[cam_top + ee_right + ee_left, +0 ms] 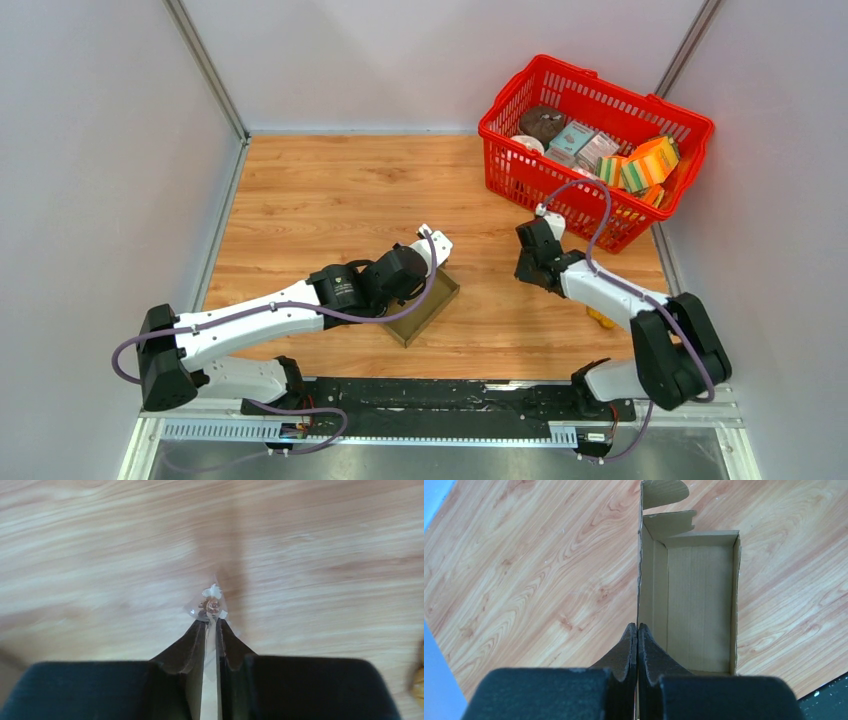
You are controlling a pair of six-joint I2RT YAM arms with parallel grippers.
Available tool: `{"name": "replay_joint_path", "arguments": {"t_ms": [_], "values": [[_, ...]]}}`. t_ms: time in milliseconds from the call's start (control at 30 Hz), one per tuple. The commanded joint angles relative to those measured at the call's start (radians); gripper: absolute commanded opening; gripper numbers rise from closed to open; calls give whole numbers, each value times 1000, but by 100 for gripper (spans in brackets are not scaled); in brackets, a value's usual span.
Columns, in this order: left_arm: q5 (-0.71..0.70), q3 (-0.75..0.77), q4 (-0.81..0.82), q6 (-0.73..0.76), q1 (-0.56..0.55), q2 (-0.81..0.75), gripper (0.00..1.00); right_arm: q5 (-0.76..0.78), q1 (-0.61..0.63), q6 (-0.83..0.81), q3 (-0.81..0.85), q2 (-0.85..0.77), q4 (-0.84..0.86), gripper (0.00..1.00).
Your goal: Fold the paper box
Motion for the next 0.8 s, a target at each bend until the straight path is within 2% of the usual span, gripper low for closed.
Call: {"name": "replay_joint_path", "arguments": {"t_ms": [0, 67, 100, 200, 233, 267, 300, 333, 367, 467, 533, 667, 767], "values": [[-3, 26, 25, -16, -3, 5, 0, -167, 99, -10, 25, -160, 23, 13], [-1, 27, 25, -21, -3, 7, 0, -238, 149, 31, 26, -202, 40, 13], [-4, 27, 25, -19, -3, 7, 0, -250, 214, 48, 29, -234, 49, 13], [-6, 30, 24, -22, -3, 7, 0, -350, 345, 123, 56, -236, 155, 15], [-10, 32, 21, -21, -4, 7, 0, -417, 368, 144, 69, -223, 243, 17], [-10, 33, 19, -21, -4, 7, 0, -460, 388, 157, 74, -178, 296, 27], [-12, 33, 18, -22, -3, 8, 0, -508, 402, 166, 79, -151, 400, 31], [-12, 35, 16, -21, -4, 8, 0, -569, 399, 159, 97, -127, 408, 37], [-12, 35, 16, -21, -4, 8, 0, -562, 396, 137, 109, -107, 395, 54], [-4, 35, 21, -22, -3, 13, 0, -493, 371, 41, 88, -157, 341, 77], [5, 35, 21, -26, -3, 17, 0, -490, 335, -33, 71, -185, 327, 81], [14, 33, 18, -27, -3, 8, 3, -468, 281, -185, 74, -223, 247, 81], [20, 30, 19, -38, -3, -19, 25, -529, 252, -278, 76, -200, 276, 76]]}}
